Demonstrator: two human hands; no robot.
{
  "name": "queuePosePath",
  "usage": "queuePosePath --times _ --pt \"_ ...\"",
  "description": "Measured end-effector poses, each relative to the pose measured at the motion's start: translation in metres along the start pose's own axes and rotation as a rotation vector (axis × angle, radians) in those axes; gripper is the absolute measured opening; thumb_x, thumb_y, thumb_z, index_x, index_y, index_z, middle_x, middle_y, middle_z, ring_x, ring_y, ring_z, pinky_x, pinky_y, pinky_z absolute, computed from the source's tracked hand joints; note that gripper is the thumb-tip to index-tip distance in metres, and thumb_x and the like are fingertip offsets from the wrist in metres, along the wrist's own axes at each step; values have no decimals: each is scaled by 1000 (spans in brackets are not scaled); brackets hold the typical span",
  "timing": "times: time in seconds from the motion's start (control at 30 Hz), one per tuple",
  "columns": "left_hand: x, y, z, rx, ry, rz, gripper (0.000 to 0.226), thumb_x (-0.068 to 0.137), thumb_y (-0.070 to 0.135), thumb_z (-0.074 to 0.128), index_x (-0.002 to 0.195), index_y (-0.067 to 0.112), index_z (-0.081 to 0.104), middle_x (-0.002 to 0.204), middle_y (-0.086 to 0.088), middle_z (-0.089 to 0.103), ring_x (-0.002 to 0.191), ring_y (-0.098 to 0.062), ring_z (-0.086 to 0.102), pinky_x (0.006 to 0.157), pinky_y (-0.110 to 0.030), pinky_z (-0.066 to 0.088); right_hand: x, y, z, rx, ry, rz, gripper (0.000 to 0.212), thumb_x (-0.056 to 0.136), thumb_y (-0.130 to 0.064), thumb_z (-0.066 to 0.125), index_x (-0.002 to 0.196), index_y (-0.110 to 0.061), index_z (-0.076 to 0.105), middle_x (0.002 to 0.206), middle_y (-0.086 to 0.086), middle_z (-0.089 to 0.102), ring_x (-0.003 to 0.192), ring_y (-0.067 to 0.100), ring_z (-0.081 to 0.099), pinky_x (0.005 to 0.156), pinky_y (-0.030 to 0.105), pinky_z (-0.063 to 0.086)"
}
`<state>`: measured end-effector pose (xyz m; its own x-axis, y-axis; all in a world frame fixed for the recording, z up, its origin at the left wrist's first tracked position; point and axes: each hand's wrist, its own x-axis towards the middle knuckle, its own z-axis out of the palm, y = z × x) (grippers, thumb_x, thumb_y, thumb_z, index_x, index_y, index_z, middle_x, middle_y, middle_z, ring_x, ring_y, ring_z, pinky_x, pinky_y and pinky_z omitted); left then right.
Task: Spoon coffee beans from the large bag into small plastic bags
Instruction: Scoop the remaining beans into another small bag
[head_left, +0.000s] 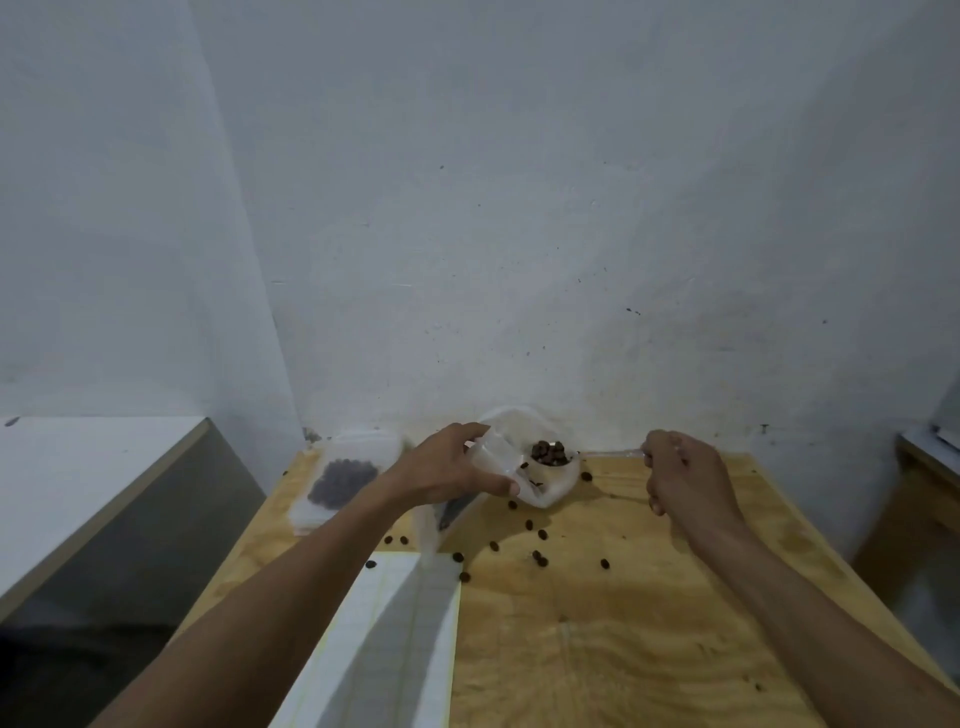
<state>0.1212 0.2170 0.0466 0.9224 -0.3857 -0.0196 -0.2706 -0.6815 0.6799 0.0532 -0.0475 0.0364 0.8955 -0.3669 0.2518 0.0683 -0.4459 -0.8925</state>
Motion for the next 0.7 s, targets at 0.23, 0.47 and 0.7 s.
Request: queuePosePath --times 0.23,0.47,0.7 --pt "-5 6 4 18 0 0 86 56 62 84 133 33 59 125 14 65 112 -11 60 98 -41 53 10 -34 7 -95 -96 -175 34 95 -22 49 66 -5 45 55 7 42 47 19 41 53 30 35" --pt "-8 2 -2 -63 -12 21 72 67 49 88 131 30 61 121 11 68 109 -10 63 97 -36 53 15 -45 4 -291 68 -453 26 92 -12 59 67 -4 55 48 4 47 42 13 34 42 26 29" --pt "-22 2 0 -196 -37 8 57 74 40 88 126 32 65 111 14 72 100 -1 66 88 -25 55 5 -7 16 -648 -31 -390 29 97 -25 53 72 -13 46 61 -2 50 55 22 49 46 28 26"
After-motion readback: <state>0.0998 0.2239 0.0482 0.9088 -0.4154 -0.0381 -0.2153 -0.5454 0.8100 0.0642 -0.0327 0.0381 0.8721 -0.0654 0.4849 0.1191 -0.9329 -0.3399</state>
